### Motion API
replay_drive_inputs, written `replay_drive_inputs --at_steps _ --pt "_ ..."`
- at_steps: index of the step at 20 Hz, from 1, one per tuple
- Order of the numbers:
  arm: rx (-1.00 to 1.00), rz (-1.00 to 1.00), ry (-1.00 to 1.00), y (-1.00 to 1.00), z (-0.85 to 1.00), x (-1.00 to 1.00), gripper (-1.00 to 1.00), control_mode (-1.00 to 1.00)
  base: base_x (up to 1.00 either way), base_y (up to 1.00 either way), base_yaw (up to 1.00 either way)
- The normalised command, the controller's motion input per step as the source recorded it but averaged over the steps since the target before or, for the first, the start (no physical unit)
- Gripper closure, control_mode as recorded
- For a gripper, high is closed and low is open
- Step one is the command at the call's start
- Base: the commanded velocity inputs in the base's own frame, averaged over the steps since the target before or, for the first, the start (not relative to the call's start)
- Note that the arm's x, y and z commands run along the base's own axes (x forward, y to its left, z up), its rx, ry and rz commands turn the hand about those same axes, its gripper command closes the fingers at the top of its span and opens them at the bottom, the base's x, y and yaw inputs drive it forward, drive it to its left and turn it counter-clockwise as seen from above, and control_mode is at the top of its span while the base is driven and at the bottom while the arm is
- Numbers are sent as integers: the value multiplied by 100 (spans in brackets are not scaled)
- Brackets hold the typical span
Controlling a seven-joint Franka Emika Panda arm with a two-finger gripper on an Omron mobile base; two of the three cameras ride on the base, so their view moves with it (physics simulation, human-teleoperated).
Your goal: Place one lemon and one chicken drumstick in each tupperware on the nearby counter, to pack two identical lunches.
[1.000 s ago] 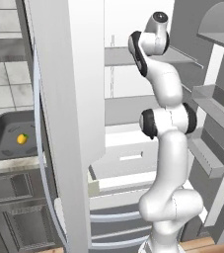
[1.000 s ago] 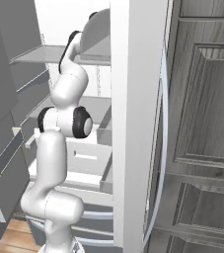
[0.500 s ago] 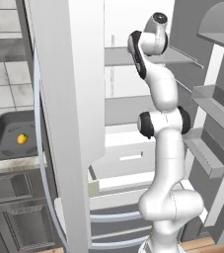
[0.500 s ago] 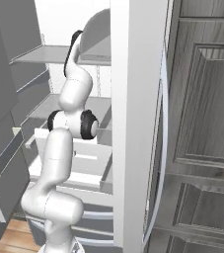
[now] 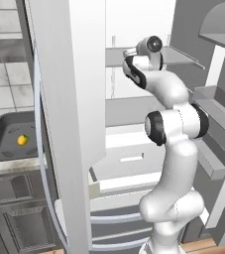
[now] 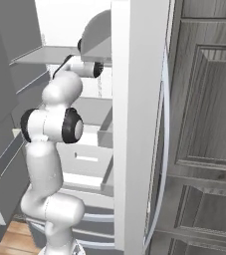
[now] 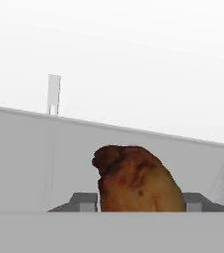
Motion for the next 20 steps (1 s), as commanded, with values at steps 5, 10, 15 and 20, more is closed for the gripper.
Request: replay_drive_inputs --at_steps 5,10,15,20 --pt "0 0 -8 -6 7 -100 100 -100 0 0 0" --pt "-2 -2 33 -11 100 -100 100 -100 0 0 0" --pt "-19 -9 75 -4 56 -86 100 -100 0 0 0" --pt "-29 -7 71 1 -60 -96 100 -100 0 0 0"
